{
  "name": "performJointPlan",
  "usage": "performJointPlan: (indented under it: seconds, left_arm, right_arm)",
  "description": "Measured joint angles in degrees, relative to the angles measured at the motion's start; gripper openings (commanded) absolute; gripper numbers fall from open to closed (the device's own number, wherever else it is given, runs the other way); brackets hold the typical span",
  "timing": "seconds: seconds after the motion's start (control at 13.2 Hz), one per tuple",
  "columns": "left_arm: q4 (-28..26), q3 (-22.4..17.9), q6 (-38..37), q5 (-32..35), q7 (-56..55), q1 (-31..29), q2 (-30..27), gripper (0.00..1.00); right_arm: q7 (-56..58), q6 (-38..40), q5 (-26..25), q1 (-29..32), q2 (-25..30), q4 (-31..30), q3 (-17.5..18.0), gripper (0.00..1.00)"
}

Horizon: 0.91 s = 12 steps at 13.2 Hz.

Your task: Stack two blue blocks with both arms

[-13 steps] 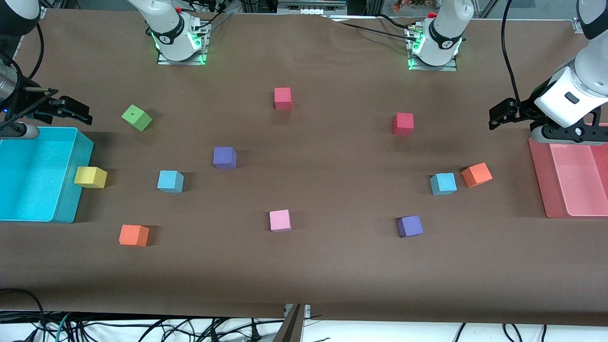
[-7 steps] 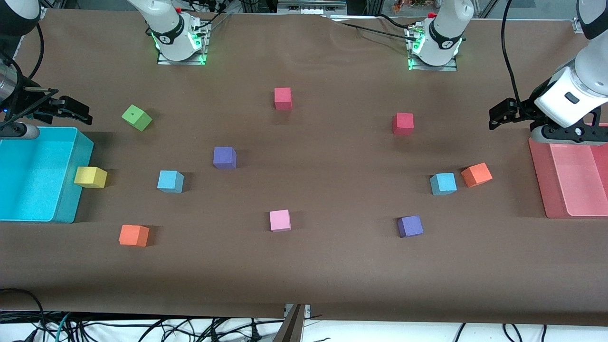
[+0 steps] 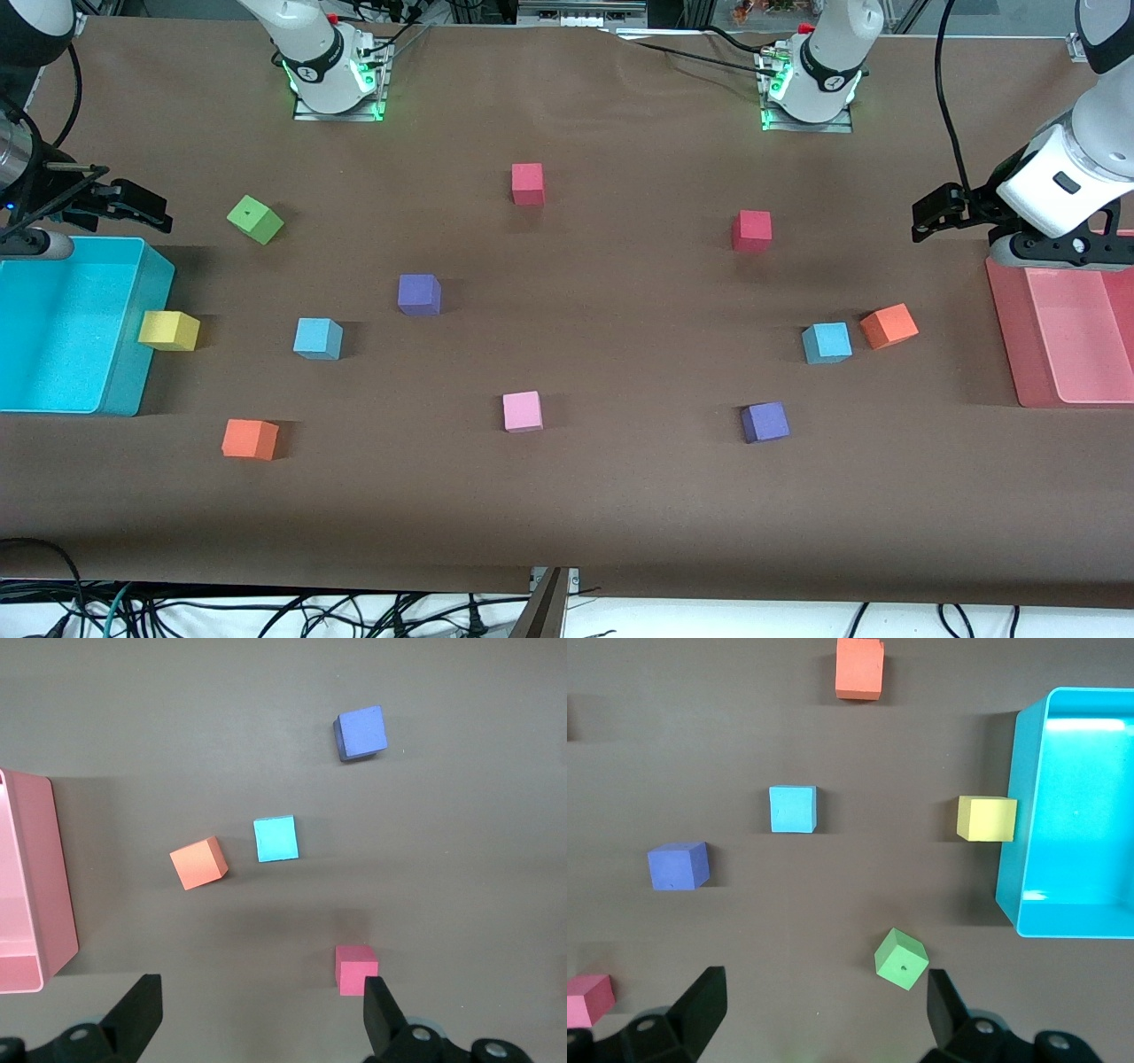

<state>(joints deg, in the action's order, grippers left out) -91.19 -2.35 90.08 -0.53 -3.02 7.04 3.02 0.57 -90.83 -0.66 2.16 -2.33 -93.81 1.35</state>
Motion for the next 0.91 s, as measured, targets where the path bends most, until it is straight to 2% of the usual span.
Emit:
performJointPlan:
  seconds: [0.53,0.91]
  left_arm:
    - [-0.04,-0.07,0.00,0.00,0.00,0.00,0.00,1.00]
    - [-0.11,-0.14,0.19,0.00,0.00,0.00,0.01,1.00]
  right_arm:
    - [0.19,-0.03,0.00,-0.45,-0.91,-0.16,0.32,1.00]
    - [0.15,-3.12,0.00,-2.96,-8.08,-0.72,0.72,1.00]
